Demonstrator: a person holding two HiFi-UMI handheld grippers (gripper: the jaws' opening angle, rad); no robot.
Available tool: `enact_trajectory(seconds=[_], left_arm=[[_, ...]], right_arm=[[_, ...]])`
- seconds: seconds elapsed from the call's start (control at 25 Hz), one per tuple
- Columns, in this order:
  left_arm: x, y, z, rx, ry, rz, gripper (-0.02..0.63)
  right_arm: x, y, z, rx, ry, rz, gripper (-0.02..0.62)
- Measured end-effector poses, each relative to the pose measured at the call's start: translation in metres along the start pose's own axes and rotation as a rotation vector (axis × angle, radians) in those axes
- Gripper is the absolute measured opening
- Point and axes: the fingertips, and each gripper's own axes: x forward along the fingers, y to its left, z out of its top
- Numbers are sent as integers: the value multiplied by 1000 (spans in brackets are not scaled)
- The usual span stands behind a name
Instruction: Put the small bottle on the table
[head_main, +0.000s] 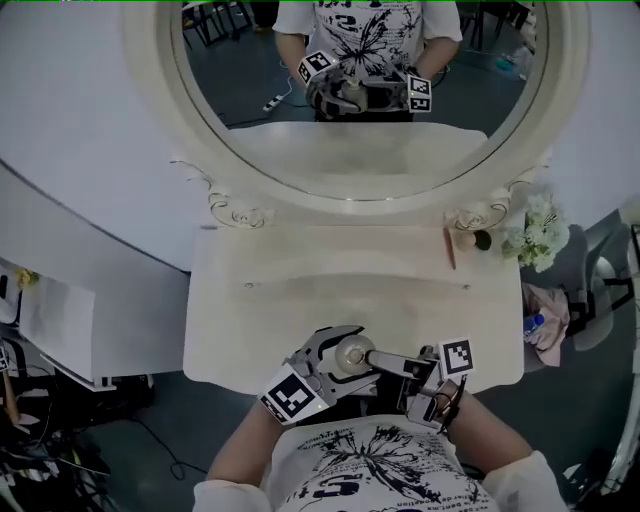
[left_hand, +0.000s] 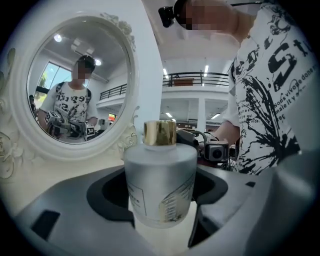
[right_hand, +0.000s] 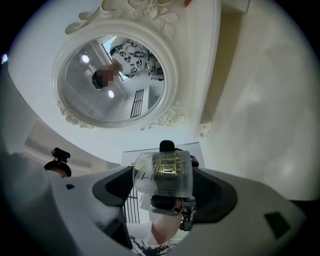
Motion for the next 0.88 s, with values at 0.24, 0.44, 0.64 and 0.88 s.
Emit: enact_trajectory(seconds=[0.24, 0.44, 0.64, 0.88], left_arm=[[5, 33, -30, -13, 17, -66, 350], [8, 49, -65, 0, 71, -63, 350], [17, 61, -104, -27, 117, -41, 350], [27, 59, -139, -6, 223, -60, 350]], right_arm=[[11, -33, 30, 0, -113, -24, 370], [9, -67, 44, -36, -141, -125, 370], [0, -103, 55, -13, -173, -252, 368], [-17, -134, 56, 73, -210, -281, 345]])
